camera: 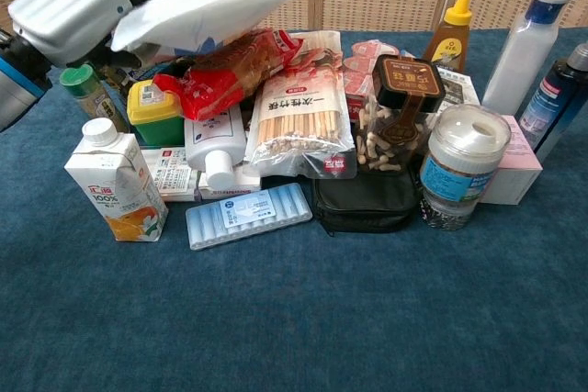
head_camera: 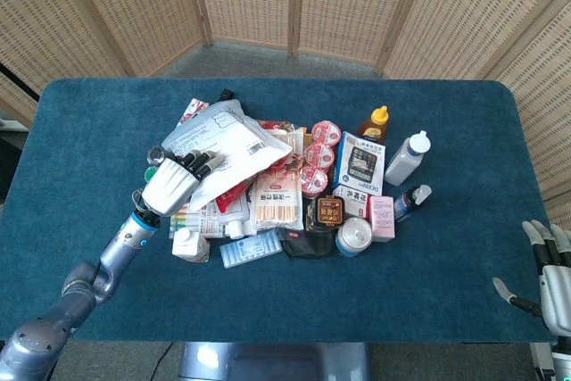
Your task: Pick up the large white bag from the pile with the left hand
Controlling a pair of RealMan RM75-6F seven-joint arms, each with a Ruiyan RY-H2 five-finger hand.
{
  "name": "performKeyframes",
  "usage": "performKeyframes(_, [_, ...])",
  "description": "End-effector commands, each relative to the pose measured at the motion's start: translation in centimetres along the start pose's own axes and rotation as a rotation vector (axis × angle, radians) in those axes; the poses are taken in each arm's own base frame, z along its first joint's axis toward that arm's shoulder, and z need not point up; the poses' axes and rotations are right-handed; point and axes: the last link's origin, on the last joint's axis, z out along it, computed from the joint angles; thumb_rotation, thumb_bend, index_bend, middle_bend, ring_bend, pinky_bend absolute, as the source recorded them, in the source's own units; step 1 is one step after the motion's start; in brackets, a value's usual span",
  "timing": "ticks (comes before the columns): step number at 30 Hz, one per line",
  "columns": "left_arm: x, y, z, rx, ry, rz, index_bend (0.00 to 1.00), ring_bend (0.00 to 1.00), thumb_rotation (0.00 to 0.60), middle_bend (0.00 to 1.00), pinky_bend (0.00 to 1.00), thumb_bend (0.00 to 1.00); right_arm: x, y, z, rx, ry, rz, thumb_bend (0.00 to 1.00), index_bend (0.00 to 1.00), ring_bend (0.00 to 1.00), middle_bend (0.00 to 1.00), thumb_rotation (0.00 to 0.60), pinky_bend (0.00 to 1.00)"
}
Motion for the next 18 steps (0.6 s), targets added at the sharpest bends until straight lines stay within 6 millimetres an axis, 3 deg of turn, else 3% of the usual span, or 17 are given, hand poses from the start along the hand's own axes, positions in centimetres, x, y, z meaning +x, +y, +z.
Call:
performKeyframes(1, [1.4, -0.5, 0.8, 0.034, 0.080, -0.054, 0.81, 0.97, 0.600, 0.71, 0.88, 0.94, -0.1, 0.0, 0.0, 0.001, 0.003, 0.002, 0.23, 0.00, 0.00, 0.00, 0.504, 0.00])
performKeyframes(18, [8.6, -3.4, 1.8, 0.104, 0.354, -0.177, 0.81, 0.97, 0.600, 0.70, 0.87, 0.93, -0.6, -0.8, 0.9, 0.033, 0.007, 0.003, 0.23, 0.00, 0.00, 0.00, 0.503, 0.00])
